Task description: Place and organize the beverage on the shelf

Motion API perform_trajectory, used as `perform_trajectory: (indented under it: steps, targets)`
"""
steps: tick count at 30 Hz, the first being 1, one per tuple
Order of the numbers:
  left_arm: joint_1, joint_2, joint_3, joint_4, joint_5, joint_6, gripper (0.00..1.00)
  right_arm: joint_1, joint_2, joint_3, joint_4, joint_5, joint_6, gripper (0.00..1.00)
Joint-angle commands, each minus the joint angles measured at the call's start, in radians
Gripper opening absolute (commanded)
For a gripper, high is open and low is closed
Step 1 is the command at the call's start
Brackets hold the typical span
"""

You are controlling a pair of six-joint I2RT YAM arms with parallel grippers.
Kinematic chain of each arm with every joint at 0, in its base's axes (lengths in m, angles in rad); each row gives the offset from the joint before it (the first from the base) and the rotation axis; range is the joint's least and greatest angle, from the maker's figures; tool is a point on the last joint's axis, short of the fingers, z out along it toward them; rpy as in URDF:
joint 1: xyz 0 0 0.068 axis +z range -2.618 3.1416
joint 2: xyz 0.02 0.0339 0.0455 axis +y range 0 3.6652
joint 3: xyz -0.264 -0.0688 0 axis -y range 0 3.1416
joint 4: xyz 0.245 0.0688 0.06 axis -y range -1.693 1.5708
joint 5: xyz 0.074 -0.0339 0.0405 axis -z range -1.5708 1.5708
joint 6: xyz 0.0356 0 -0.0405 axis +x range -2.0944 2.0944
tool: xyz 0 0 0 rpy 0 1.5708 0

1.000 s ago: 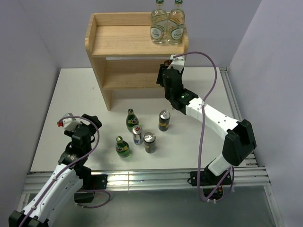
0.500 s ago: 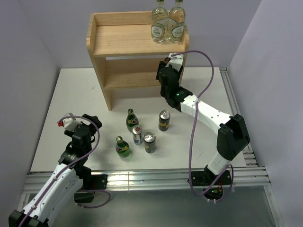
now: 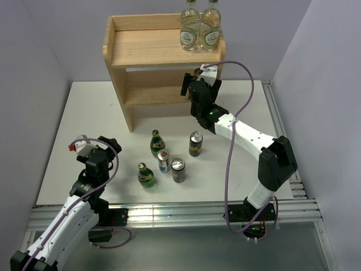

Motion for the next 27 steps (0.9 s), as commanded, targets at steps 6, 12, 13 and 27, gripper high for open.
perform_trajectory:
  steps: [6,12,13,27]
  targets:
    - [-0.003,-0.006,0.02,0.021,-0.018,0.002,0.96,0.034,-0.108,-0.067,-0.041,0.0,0.034,1.0]
    - [-0.004,-0.003,0.018,0.022,-0.018,0.0,0.96,0.075,-0.223,-0.144,-0.081,-0.023,0.057,1.0]
    - [-0.004,-0.003,0.02,0.021,-0.016,0.0,0.96,0.086,-0.237,-0.152,-0.095,-0.042,0.061,1.0]
    - [-0.004,-0.004,0.018,0.024,-0.015,0.003,0.96,0.339,-0.531,-0.512,-0.19,-0.017,0.244,1.0]
